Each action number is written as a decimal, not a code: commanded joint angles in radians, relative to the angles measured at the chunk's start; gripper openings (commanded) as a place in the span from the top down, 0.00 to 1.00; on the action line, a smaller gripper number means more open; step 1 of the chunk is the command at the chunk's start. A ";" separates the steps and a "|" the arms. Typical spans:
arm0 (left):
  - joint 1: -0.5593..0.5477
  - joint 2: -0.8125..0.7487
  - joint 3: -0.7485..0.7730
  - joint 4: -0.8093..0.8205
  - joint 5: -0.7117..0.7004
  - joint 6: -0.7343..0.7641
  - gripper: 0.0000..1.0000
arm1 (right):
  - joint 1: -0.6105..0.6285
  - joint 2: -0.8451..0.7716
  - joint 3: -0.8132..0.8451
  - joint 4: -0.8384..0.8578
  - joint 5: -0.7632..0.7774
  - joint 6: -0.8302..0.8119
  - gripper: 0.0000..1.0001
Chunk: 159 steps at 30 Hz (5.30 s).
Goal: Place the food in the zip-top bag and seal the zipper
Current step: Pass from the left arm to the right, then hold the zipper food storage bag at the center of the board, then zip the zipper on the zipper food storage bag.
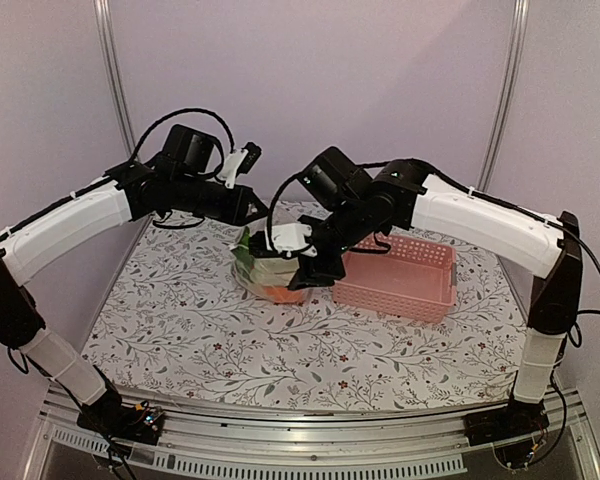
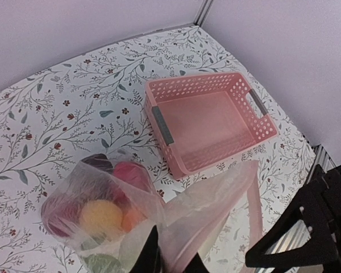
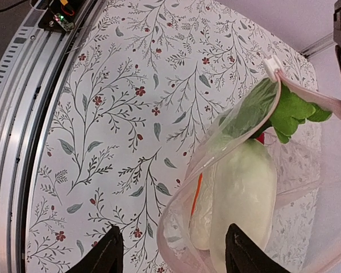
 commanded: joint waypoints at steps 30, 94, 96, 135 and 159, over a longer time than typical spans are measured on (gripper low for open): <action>0.033 -0.100 0.089 -0.023 -0.010 0.161 0.63 | -0.033 -0.061 0.040 0.184 0.146 -0.072 1.00; 0.113 -0.498 -0.790 0.864 0.147 0.123 0.82 | -0.072 -0.072 -0.005 0.238 0.103 0.002 0.97; 0.113 -0.501 -0.787 0.853 0.143 0.133 0.89 | -0.076 -0.068 -0.005 0.241 0.106 0.001 0.97; 0.115 -0.459 -0.558 0.487 0.285 0.412 1.00 | -0.069 0.038 0.225 0.229 -0.283 0.099 0.52; 0.039 -0.456 -0.514 0.365 0.283 0.535 1.00 | -0.028 0.132 0.265 0.275 -0.284 0.084 0.56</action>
